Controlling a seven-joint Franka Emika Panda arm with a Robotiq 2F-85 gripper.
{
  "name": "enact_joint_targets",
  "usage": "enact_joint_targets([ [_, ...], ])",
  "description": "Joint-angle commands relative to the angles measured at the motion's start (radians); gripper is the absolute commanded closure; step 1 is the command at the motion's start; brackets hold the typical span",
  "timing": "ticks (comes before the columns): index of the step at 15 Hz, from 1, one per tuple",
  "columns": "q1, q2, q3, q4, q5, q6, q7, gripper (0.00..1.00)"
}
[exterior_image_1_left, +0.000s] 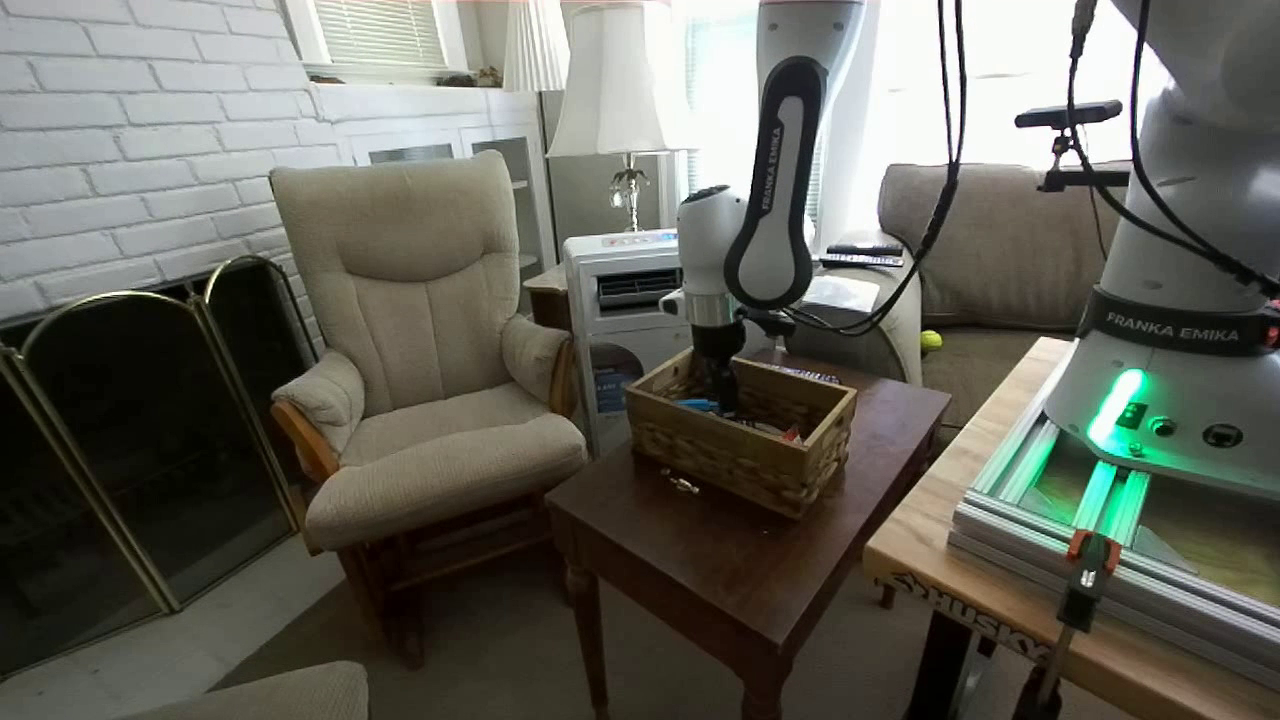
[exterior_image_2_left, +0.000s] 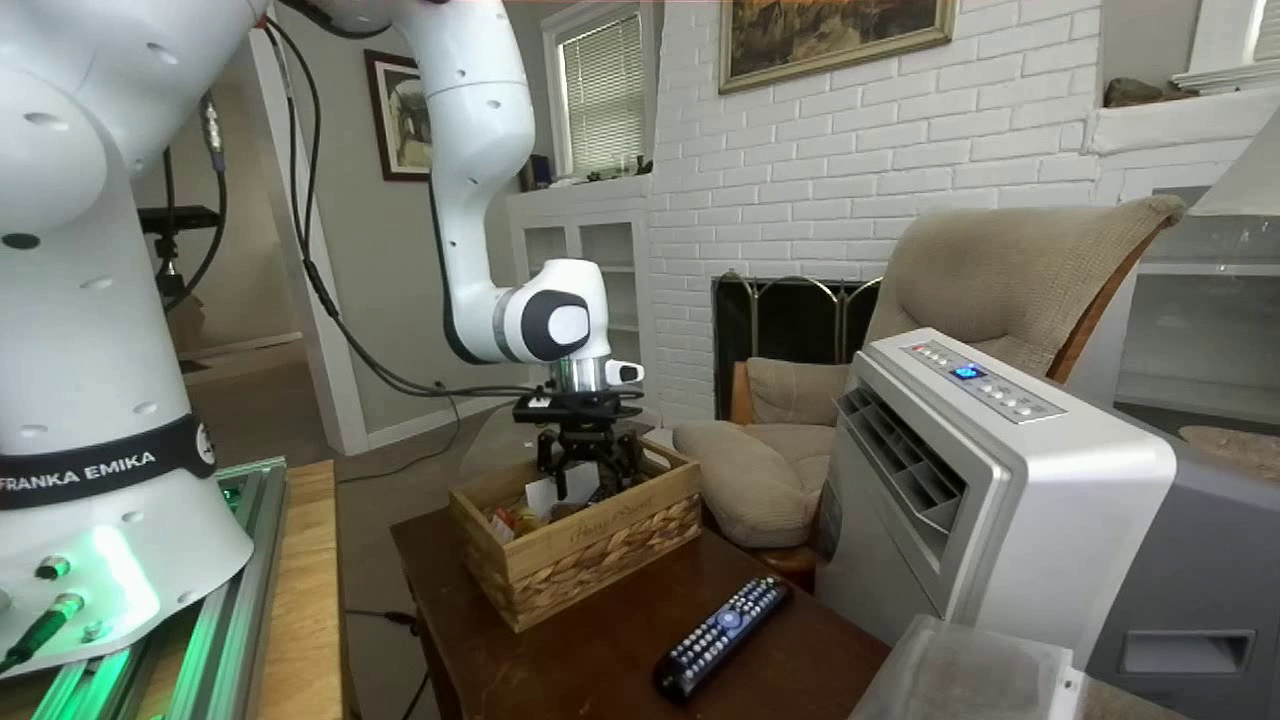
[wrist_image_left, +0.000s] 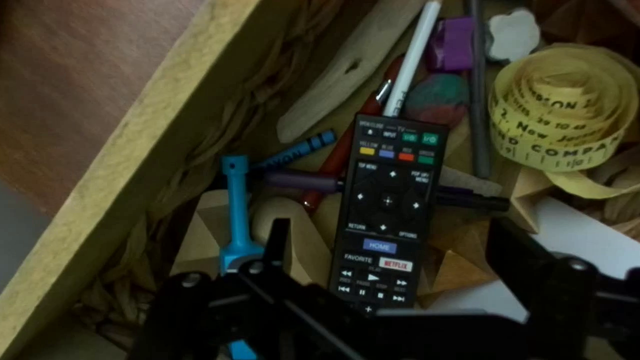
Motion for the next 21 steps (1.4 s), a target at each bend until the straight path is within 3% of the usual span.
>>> enact_joint_targets([
  [1, 0.009, 0.059, -0.002, 0.053, -0.021, -0.018, 0.051, 0.0],
  [7, -0.032, 0.11, 0.035, 0.106, -0.008, -0.022, 0.038, 0.0],
  [8, -0.036, 0.117, 0.038, 0.113, -0.006, -0.021, 0.038, 0.25],
  [9, -0.039, 0.122, 0.041, 0.119, -0.004, -0.022, 0.039, 0.26],
  [15, -0.051, 0.126, 0.046, 0.142, -0.001, -0.037, 0.047, 0.67],
  [21, -0.081, 0.076, 0.065, 0.103, -0.004, -0.049, 0.028, 0.69],
])
